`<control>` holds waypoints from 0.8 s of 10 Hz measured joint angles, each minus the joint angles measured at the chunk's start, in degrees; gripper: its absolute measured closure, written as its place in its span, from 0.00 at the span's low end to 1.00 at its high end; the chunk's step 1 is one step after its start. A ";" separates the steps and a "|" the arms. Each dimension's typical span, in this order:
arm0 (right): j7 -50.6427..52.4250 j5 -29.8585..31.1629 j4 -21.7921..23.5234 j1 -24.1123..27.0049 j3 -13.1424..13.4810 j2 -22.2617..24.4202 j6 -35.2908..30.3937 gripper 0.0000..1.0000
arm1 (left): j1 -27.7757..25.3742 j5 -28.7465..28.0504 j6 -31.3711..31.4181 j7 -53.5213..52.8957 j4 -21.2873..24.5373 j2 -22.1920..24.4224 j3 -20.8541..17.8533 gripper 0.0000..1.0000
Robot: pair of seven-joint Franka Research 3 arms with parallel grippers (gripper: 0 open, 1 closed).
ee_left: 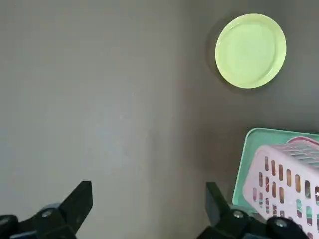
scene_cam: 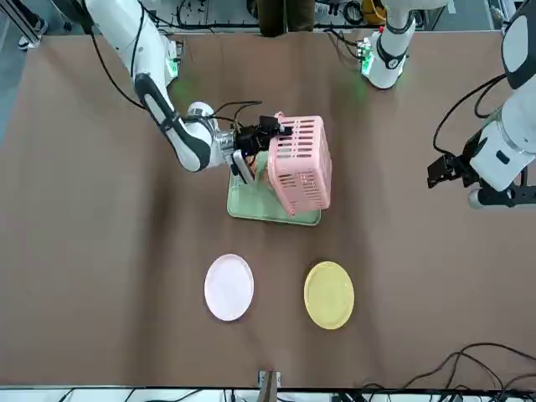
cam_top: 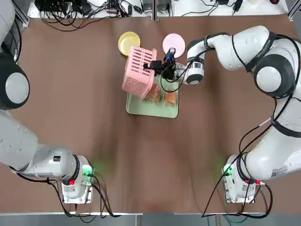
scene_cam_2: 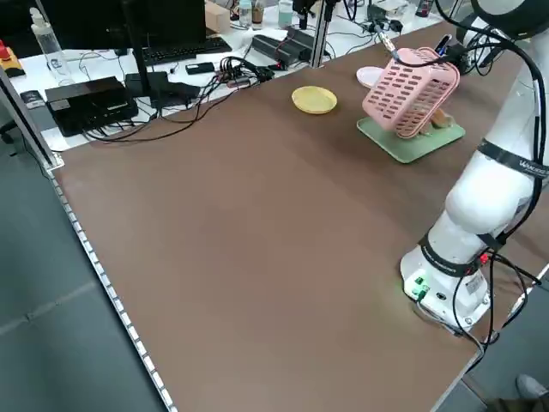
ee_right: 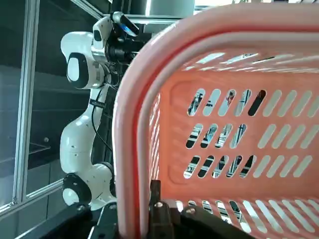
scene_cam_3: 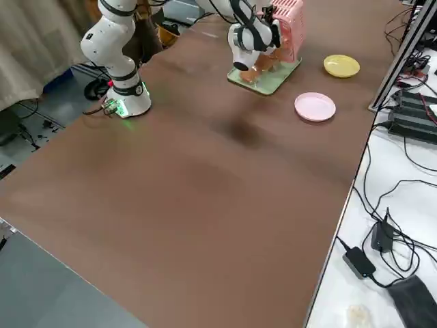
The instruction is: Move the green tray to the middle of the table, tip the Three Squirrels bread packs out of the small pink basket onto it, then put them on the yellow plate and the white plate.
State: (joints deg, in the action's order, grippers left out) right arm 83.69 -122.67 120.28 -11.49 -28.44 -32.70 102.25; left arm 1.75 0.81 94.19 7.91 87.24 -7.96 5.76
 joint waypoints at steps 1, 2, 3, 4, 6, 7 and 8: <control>0.10 0.00 0.57 0.43 0.00 -0.01 -0.21 0.93 | 0.00 0.00 0.00 0.00 0.00 0.00 0.00 0.00; 0.34 0.00 0.89 0.52 -0.01 -0.01 -0.34 0.93 | -0.01 0.00 0.00 0.00 0.00 0.00 0.00 0.00; 0.60 0.00 0.98 0.48 -0.10 -0.01 -0.45 0.93 | -0.03 0.00 0.00 0.00 0.00 0.00 -0.01 0.00; 0.75 0.00 0.98 0.43 -0.19 -0.01 -0.62 0.93 | -0.09 0.00 0.00 0.00 -0.03 0.00 -0.04 0.00; 1.25 0.00 0.66 -0.34 -0.27 -0.55 -2.46 0.93 | -0.10 0.00 0.04 0.09 -0.16 0.00 -0.07 0.00; 1.55 -0.02 -0.05 -1.15 -0.29 -1.39 -2.72 0.93 | -0.07 0.00 0.05 0.11 -0.20 0.00 -0.06 0.00; 1.72 -0.08 -1.10 -1.69 -0.28 -2.47 -2.74 0.93 | -0.11 0.00 0.06 0.11 -0.30 0.00 -0.06 0.00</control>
State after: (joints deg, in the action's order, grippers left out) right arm 85.41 -122.75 119.18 -13.18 -28.72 -35.17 99.51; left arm 1.64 0.81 94.25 8.02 86.94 -7.96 5.70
